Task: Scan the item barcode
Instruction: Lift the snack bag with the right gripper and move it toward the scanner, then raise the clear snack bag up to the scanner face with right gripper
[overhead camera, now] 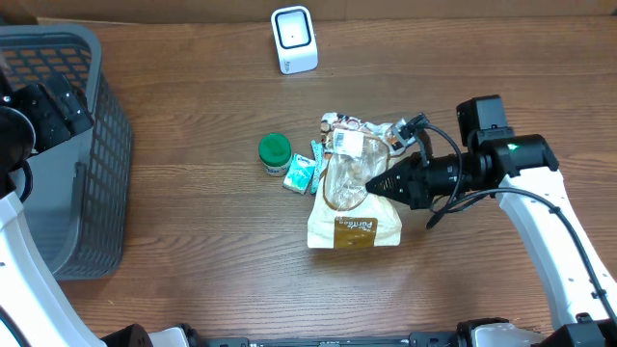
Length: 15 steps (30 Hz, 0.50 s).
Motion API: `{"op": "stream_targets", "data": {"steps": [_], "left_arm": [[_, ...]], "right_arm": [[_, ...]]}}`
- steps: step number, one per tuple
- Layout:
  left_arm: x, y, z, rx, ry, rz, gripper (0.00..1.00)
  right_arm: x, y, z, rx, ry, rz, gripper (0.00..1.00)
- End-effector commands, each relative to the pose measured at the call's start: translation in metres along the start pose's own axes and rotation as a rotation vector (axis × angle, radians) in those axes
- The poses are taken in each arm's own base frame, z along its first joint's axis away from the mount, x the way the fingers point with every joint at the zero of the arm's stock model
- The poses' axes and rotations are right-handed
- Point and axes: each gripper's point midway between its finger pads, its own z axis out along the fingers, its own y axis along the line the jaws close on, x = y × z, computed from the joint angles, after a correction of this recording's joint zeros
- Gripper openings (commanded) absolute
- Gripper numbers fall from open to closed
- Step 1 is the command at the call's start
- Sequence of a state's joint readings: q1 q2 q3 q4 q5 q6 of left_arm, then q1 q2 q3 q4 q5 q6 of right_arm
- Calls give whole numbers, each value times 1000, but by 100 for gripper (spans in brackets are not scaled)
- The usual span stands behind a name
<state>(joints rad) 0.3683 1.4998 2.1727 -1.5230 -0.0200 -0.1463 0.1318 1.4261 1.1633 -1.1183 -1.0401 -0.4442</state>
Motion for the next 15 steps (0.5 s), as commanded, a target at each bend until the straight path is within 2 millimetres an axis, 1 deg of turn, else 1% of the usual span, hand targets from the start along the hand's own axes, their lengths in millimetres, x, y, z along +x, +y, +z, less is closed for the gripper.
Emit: {"op": "stream_targets", "data": {"steps": [1,5,7,10,11,13,15], "left_arm": [[-3,2,0,-8,-7,12,99],[-3,2,0,-8,-7,12,100],[-3,2,0,-8,-7,12,100],[-3,2,0,-8,-6,12,100],[-3,2,0,-8,-7,12,99],[-3,2,0,-8,-7,12,99],[-3,2,0,-8,-7,12,100]], "right_arm": [[-6,17,1,-43,-13,-29,4],[-6,21,7,-48,1,28,4],[-7,15,12,-2,15,109,4],[-4,-6,19,153,38,248,4],[-3,-15,22,237,41,295,4],[-5,-25,22,350,40,333,4],[-13,-30,18,464,17,341,4]]}}
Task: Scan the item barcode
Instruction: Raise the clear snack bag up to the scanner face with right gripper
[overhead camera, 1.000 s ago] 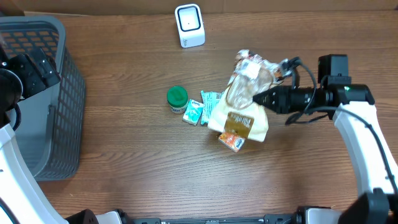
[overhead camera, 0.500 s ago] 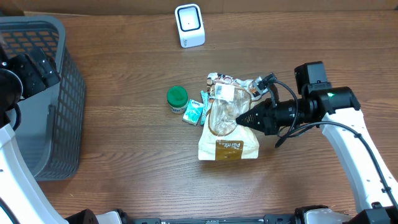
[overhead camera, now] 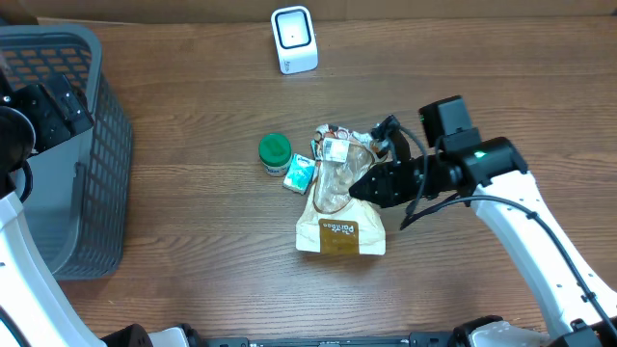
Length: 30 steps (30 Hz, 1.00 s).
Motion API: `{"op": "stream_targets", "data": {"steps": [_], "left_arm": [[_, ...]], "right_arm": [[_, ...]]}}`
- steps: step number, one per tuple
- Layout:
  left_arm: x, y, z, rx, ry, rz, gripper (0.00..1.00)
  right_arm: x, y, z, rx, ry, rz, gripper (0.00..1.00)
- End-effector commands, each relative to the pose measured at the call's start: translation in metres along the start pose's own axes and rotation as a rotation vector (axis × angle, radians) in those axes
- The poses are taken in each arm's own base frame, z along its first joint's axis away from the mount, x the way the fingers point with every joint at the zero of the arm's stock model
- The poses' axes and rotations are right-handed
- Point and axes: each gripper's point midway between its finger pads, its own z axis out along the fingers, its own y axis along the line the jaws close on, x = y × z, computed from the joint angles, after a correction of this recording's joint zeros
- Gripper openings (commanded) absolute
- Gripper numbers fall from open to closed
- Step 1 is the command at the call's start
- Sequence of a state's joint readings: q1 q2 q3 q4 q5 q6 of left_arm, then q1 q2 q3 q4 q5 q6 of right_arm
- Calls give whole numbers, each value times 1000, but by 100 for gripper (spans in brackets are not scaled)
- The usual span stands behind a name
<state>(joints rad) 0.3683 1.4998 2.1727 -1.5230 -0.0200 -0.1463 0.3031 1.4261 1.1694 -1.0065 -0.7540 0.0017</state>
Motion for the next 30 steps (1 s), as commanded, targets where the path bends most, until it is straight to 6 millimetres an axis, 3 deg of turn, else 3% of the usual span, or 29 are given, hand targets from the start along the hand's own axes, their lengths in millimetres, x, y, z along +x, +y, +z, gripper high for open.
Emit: {"op": "stream_targets", "data": {"steps": [1,6,11,15,18,25,30], "left_arm": [[-3,2,0,-8,-7,12,100],[-3,2,0,-8,-6,12,100],[-3,2,0,-8,-7,12,100],[-3,2,0,-8,-7,12,100],[-3,2,0,-8,-7,12,99],[-3,2,0,-8,-6,12,100],[-3,2,0,-8,-7,12,100]], "right_arm": [[-28,-12,-18,270,-117,112,4],[-82,-10,-52,503,-285,75,4],[-150,-12,-76,683,-420,-3,4],[-205,-37,-87,950,-537,-135,4],[-235,-59,-91,1177,-602,-220,4],[-290,-84,-47,1462,-527,-578,4],[-315,-91,-6,1529,-500,-776,4]]}}
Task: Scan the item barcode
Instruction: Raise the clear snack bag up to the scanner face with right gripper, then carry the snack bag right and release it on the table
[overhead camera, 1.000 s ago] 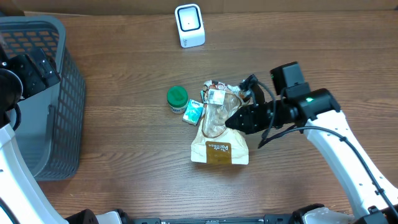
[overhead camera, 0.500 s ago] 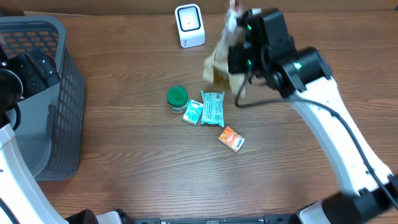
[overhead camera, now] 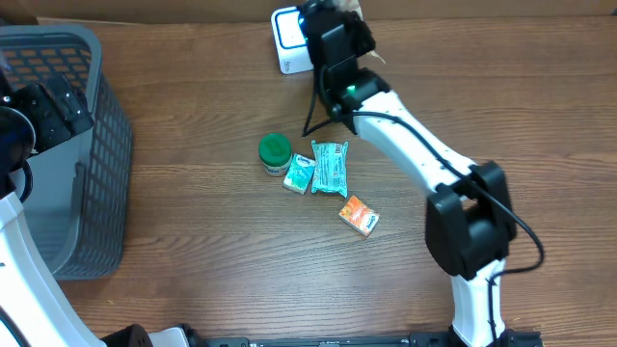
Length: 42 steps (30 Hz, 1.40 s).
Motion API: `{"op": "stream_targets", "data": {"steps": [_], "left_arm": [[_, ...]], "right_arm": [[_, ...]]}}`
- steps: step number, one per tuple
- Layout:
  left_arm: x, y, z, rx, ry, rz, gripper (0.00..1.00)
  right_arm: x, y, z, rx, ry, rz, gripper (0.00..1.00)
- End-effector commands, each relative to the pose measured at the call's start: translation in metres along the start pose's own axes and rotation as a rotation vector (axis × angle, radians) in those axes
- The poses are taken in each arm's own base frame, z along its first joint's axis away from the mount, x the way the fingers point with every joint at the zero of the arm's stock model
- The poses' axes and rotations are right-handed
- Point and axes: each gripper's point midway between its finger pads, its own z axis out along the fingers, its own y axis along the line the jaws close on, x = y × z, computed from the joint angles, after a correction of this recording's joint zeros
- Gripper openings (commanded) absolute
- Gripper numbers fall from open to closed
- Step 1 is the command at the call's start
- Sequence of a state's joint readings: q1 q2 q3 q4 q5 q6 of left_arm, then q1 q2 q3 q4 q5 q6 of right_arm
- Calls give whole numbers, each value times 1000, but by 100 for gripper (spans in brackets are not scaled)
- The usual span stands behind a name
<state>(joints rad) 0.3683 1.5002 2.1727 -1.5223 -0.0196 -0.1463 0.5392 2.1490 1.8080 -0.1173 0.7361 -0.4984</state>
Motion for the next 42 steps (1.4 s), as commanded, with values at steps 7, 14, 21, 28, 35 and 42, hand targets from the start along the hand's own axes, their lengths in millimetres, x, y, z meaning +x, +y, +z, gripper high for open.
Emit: {"op": "stream_targets", "data": {"steps": [7,14,21,28,35,42], "left_arm": [[-3,2,0,-8,-6,12,100],[-3,2,0,-8,-6,12,100],[-3,2,0,-8,-6,12,100],[-3,2,0,-8,-6,12,99],[-3,2,0,-8,-6,12,100],[-3,2,0,-8,-6,12,100]], "right_arm": [[29,69,25,33,21,-534,4],[33,69,26,89,39,-532,4],[29,78,19,86,32,-568,4],[16,78,2,100,22,-549,4],[-7,42,-37,-1,24,-356,4],[-30,-4,-111,-251,12,-71,4]]}}
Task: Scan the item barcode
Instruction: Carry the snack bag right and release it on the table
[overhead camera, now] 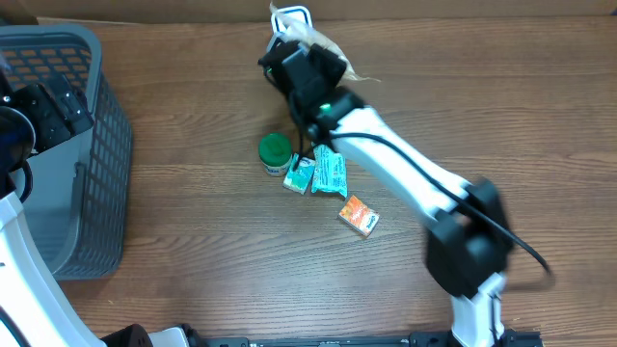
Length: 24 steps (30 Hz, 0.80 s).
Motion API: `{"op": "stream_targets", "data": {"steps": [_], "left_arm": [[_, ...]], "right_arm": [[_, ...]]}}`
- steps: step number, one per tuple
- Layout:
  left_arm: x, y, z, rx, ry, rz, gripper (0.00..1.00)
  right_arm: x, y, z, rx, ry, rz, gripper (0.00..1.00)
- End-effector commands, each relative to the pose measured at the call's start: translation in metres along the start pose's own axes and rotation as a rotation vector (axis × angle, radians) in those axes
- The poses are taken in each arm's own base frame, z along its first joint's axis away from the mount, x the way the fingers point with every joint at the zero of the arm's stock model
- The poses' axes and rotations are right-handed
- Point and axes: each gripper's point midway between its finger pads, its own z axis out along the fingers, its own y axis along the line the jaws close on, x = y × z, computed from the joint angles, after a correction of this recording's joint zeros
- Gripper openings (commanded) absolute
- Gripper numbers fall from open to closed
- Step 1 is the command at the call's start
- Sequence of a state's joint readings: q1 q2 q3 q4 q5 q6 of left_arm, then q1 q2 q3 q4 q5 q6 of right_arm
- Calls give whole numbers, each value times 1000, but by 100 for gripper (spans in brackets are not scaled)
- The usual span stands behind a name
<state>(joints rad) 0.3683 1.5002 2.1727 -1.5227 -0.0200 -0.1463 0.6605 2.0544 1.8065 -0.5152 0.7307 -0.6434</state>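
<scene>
The white barcode scanner (292, 13) stands at the table's far edge, mostly covered by my right arm. My right gripper (292, 53) reaches up to it, its fingers hidden under the black wrist. A crinkled clear bag (335, 56) sticks out beside the wrist, lifted off the table right in front of the scanner; the gripper appears shut on it. My left arm (43, 104) hangs over the grey basket at the far left, and its fingers cannot be made out.
A grey plastic basket (96, 154) fills the left side. Mid-table lie a green-lidded jar (275, 149), two teal packets (300, 175) (332, 170) and an orange packet (358, 216), just under the stretched right arm.
The right wrist has shifted a little left and nearer, from over the scanner's right side to its front, still carrying the bag. The arm's elbow shows motion blur. The left arm has not moved.
The right gripper was at the clear bag lying on the small packets mid-table. Then the bag had slid slightly left and nearer. Later the bag was off the table and up at the scanner, uncovering a teal and an orange packet. It is still held there.
</scene>
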Motion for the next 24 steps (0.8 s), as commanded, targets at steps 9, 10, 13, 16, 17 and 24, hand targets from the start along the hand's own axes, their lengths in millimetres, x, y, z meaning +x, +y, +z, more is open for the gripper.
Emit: {"op": "stream_targets", "data": {"steps": [9,10,13,16,17,24], "left_arm": [[-3,2,0,-8,-7,12,100],[-3,2,0,-8,-7,12,100],[-3,2,0,-8,-7,12,100],[-3,2,0,-8,-6,12,100],[-3,2,0,-8,-6,12,100],[-3,2,0,-8,-7,12,99]], "right_arm": [[19,-89,-189,-492,-210,655,4],[29,-101,-196,-483,-197,729,4],[61,-134,-210,-452,-159,914,4],[98,-158,-212,-438,-99,1067,4],[110,-164,-210,-433,-76,1112,4],[193,-187,-172,-451,79,1368,4]]}}
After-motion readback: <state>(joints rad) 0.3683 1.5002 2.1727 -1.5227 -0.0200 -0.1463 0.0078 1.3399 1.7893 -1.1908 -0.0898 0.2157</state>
